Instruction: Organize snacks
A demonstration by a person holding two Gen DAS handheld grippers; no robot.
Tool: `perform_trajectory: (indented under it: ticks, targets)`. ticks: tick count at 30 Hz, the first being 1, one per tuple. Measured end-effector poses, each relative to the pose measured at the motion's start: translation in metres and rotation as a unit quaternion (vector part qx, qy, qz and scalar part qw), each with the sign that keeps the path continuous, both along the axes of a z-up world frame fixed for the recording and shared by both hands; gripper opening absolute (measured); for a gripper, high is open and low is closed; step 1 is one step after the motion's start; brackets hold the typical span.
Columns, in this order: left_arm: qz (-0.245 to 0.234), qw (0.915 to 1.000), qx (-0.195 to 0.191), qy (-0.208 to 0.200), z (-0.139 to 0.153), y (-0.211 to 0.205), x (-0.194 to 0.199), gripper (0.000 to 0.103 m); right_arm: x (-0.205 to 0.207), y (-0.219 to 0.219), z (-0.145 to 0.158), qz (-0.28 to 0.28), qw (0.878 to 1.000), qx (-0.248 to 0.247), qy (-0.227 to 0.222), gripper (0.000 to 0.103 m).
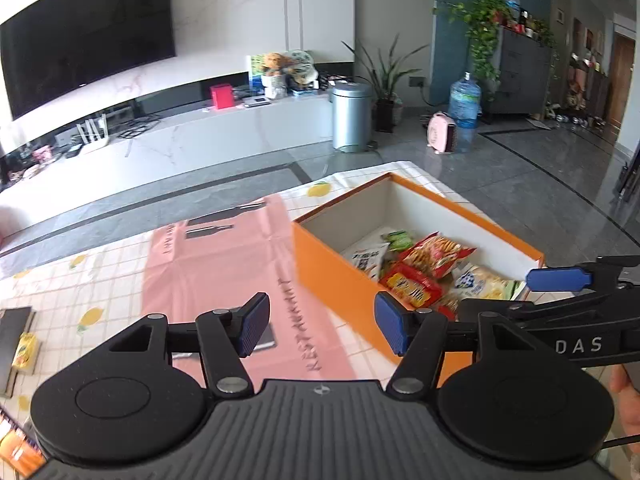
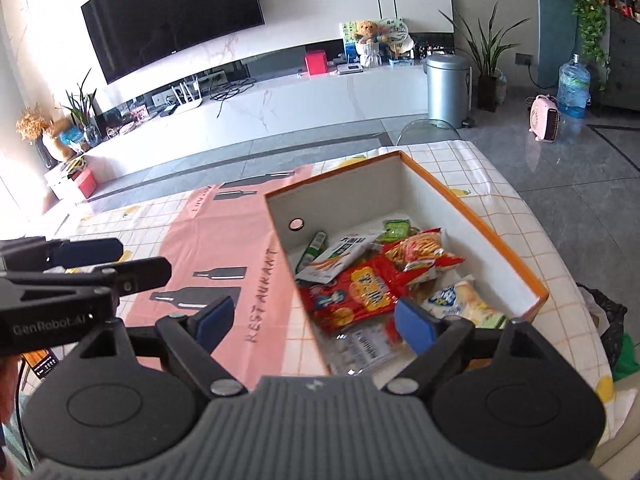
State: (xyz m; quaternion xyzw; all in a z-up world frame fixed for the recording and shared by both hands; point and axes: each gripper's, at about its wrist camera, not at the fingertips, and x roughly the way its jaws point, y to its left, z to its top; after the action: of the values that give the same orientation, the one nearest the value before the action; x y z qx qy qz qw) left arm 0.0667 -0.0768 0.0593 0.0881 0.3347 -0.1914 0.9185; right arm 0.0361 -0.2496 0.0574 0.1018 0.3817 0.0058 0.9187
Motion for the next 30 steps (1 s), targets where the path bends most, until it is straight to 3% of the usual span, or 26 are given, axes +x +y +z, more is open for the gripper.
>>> perform_trajectory:
  ticks: [7,14,22,30]
  targets:
    - [0.052,0.9984,0.012,-0.019,-0.009,0.034,-0.035,0.069,-0.037,0.029,0.002,-0.034,0.999,-0.023,-0.022,0.085]
    - [0.063,0.9978,0.010,-0.019,-0.026,0.048,-0.057,0.069,-0.052,0.049,-0.009,-0.042,0.998,-0.051,-0.019,0.085]
    - [0.090,0.9957,0.007,-0.020,-0.029,0.062,-0.059,0.083,-0.056,0.062,-0.014,-0.047,0.997,-0.065,-0.018,0.085]
    - [0.101,0.9949,0.010,-0.005,-0.040,0.070,-0.059,0.083,-0.054,0.069,-0.019,-0.046,0.996,-0.077,-0.015,0.085]
